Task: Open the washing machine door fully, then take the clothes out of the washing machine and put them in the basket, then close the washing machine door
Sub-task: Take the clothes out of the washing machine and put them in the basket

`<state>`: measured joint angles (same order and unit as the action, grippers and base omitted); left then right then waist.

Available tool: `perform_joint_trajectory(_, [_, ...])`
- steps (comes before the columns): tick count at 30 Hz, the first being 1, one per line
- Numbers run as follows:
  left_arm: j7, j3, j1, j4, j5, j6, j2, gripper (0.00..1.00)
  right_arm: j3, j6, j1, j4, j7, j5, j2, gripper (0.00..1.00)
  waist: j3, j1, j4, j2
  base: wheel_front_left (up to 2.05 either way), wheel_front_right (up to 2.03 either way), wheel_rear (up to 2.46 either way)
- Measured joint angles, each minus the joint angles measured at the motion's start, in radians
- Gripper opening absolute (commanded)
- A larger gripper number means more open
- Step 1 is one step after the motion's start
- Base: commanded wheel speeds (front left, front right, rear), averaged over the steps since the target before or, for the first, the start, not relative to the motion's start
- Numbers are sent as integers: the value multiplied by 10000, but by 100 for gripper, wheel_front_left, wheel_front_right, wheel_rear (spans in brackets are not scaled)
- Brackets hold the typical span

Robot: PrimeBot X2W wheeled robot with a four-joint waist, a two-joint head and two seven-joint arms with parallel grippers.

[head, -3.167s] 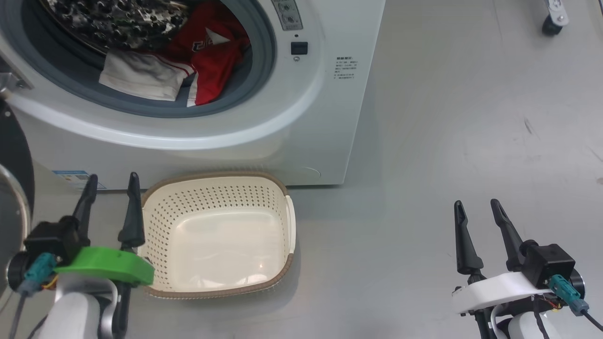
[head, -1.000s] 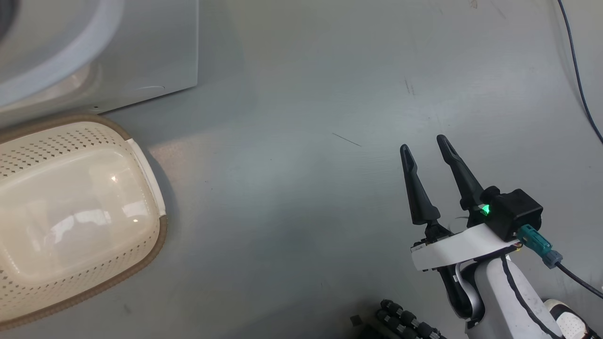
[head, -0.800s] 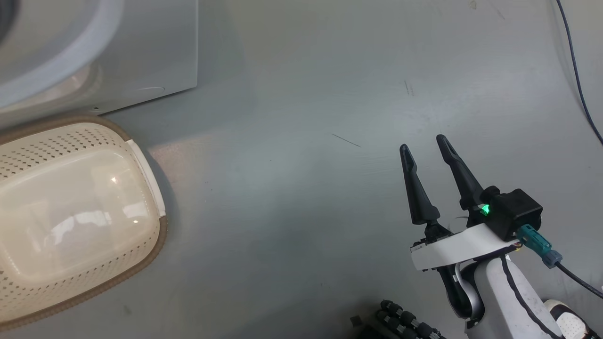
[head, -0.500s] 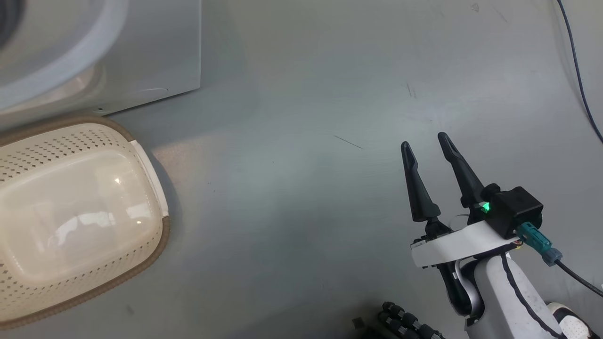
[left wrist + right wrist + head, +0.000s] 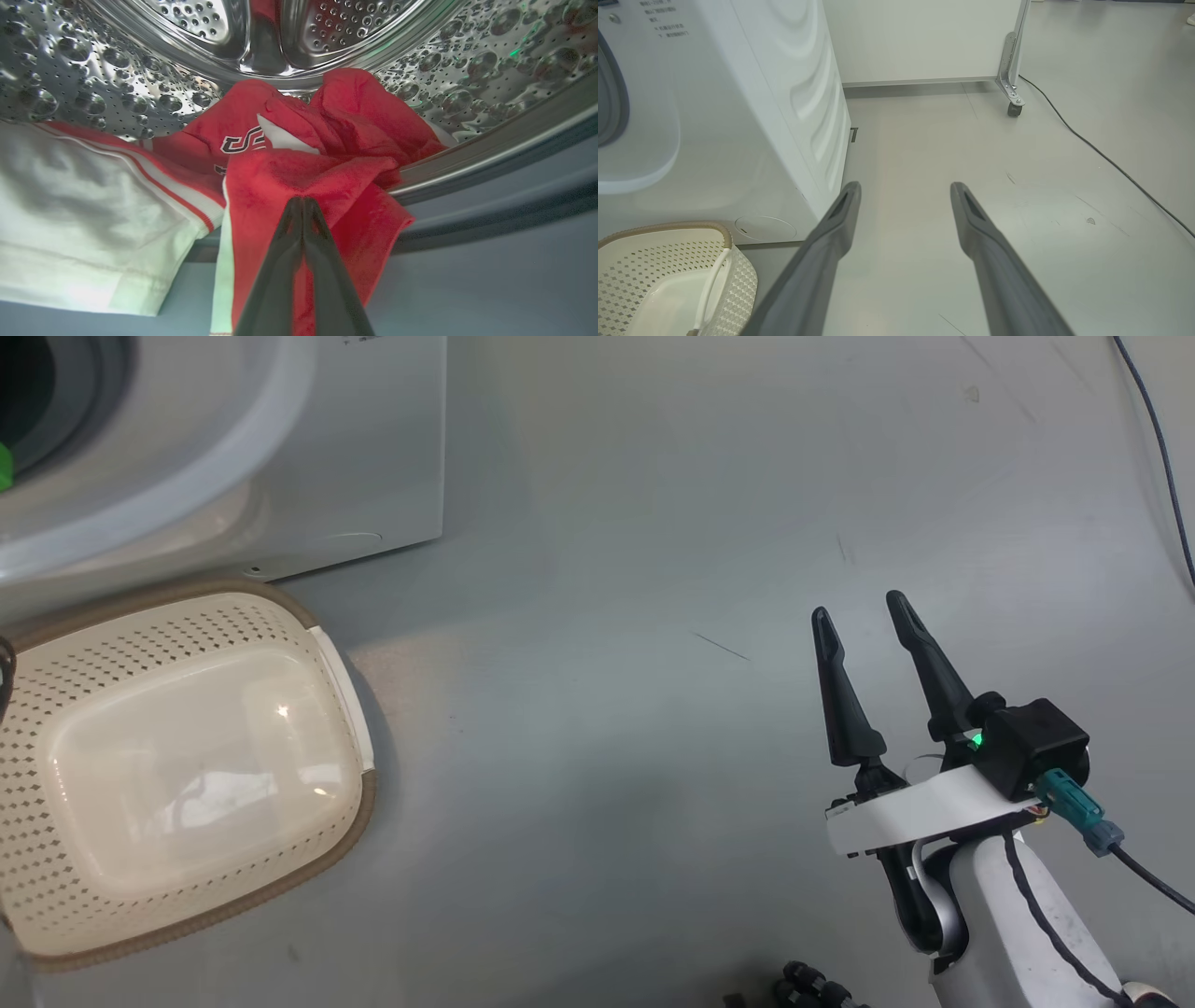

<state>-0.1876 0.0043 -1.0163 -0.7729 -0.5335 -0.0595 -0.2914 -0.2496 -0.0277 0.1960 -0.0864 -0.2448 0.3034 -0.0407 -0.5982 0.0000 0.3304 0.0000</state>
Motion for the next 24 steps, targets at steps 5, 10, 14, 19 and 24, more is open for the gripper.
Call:
perform_joint_trajectory(5, [466,-10,223,-226,-109,-176,276,0,128,0,0,-63,0,-71,-2,100,277,0,-258,0,0,0,0])
perform_joint_trajectory(10, [915,-104,641,-372,-109,-322,389,0,192,-2,0,-146,-2,-146,-46,100,606,0,-552,0,0,0,0])
perform_joint_trajectory(14, [1254,-309,923,-441,-105,-431,523,0,238,-4,-3,-219,-4,-174,-100,100,894,0,-809,0,0,0,0])
perform_joint_trajectory(19, [1737,-493,1365,-454,-10,-514,573,0,245,-19,-15,-353,-77,-188,-117,100,1282,0,-1121,0,0,0,0])
perform_joint_trajectory(24, [2307,-740,1805,-334,94,-539,625,0,276,-52,-85,-474,-75,-230,-123,100,1693,0,-1386,0,0,0,0])
